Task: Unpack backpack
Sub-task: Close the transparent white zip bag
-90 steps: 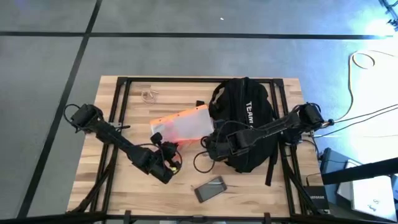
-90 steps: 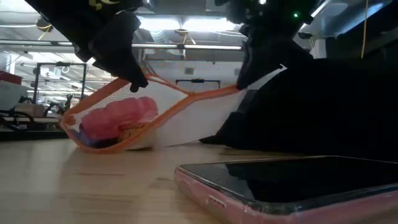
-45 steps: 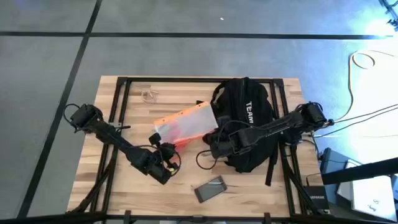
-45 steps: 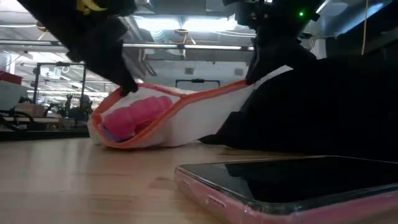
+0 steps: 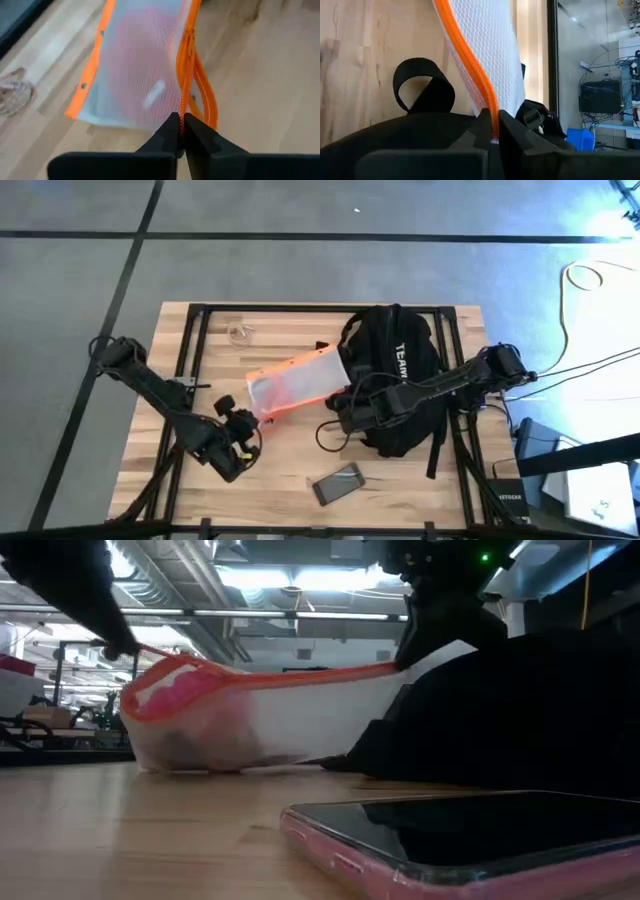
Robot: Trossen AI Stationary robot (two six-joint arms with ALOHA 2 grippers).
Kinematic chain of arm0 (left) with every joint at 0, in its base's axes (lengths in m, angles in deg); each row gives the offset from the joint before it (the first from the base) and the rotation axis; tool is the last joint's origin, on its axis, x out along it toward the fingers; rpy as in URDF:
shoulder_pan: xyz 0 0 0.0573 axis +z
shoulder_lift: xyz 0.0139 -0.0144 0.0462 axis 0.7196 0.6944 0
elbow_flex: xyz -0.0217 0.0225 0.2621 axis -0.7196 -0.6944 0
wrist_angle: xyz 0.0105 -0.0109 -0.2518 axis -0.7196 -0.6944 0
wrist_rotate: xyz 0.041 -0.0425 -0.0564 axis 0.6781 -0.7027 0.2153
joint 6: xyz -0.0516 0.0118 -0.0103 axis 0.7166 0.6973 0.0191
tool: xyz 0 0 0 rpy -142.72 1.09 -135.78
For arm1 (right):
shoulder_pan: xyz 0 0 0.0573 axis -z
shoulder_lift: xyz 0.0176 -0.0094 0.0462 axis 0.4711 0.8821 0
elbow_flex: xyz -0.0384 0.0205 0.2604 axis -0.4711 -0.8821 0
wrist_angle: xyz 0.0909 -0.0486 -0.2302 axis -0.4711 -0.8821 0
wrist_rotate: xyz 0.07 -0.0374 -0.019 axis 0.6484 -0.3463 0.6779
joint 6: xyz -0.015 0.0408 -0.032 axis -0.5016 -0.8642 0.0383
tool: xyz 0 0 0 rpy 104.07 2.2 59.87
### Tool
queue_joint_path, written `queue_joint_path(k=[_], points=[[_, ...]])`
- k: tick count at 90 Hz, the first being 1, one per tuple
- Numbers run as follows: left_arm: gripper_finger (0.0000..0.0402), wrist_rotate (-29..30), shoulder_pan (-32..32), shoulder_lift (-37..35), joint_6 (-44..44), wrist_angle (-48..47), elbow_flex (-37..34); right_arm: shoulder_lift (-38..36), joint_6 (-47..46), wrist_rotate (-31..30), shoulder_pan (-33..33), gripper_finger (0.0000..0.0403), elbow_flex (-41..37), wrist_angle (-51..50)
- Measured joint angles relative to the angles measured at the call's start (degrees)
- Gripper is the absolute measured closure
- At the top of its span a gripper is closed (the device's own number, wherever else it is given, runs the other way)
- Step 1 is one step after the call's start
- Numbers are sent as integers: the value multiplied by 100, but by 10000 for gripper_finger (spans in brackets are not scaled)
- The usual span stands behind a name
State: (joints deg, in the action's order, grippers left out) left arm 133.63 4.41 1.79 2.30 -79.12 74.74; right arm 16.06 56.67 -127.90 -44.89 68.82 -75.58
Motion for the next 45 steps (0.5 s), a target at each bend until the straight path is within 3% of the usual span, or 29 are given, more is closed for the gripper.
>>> queue_joint_path(k=[45], points=[[400, -104, -228, -37, 1631, -1799, 56, 0, 39, 40, 186, 402, 0, 27]])
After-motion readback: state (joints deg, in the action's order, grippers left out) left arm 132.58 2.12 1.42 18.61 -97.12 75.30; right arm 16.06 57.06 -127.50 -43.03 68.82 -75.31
